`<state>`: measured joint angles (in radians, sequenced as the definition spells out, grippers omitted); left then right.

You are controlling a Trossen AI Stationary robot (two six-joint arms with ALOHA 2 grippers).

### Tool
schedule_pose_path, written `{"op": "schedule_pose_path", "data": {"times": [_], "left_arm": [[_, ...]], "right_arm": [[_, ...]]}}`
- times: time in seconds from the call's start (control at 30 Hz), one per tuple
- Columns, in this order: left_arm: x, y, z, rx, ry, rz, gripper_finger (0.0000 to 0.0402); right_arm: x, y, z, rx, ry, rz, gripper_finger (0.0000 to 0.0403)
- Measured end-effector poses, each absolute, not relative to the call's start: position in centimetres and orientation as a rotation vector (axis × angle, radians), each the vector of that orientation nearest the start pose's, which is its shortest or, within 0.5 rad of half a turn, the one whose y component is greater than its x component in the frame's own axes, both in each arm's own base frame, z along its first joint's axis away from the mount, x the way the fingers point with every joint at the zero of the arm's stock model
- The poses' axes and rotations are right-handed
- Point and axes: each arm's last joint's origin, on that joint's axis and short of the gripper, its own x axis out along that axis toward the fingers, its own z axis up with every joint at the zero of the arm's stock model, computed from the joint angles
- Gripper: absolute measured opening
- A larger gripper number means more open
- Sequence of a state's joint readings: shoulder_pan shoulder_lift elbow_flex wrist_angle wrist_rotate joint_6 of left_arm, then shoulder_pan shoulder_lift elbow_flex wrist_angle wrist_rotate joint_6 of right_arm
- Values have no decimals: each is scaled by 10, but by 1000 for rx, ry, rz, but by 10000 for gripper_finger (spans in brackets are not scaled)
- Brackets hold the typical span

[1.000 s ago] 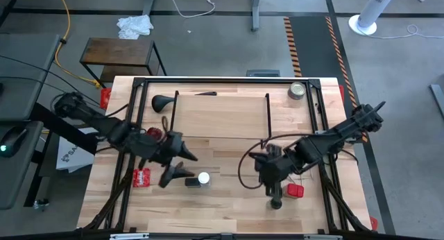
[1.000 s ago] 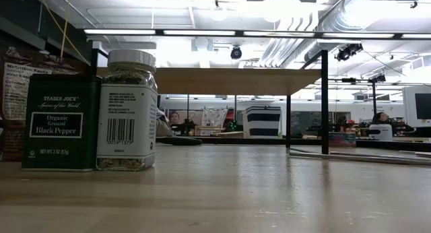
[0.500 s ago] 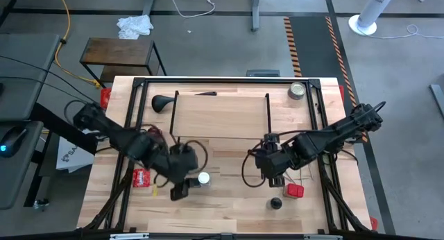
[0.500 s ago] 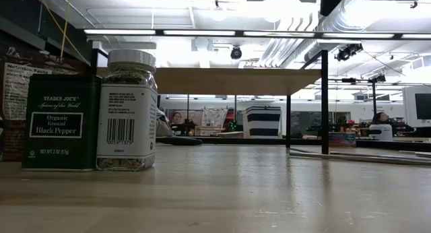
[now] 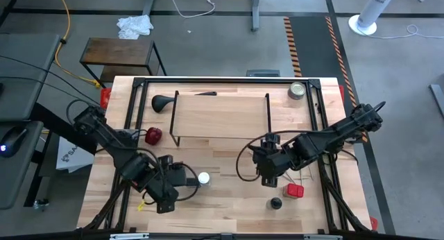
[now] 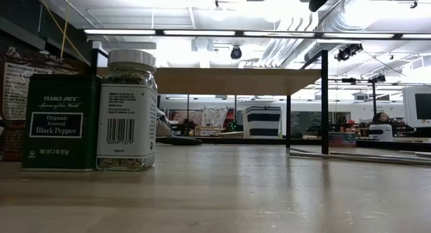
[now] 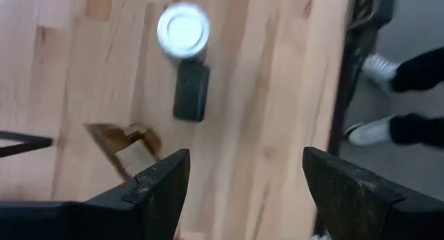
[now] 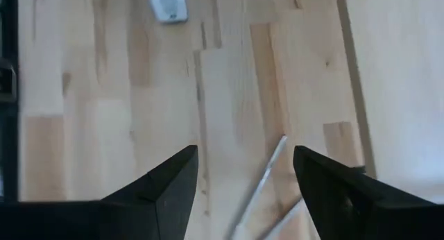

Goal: Shelf spices
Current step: Put the white seasoning bottle on the shelf

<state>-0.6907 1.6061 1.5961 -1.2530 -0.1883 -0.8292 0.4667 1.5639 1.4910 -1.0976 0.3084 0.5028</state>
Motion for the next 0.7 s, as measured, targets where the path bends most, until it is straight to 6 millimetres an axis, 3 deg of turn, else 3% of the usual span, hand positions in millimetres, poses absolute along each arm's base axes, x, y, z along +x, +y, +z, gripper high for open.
{"op": "schedule_pose_path", "data": {"times": [0.4,0.7], "left_arm": [[226,-190,303,119,1287,-52,274],[198,-173,318,165,1128,-1,274]], "right_arm": [[269,141,321,221,1102,-171,233],[264,147,318,438,1243,-142,233]]}}
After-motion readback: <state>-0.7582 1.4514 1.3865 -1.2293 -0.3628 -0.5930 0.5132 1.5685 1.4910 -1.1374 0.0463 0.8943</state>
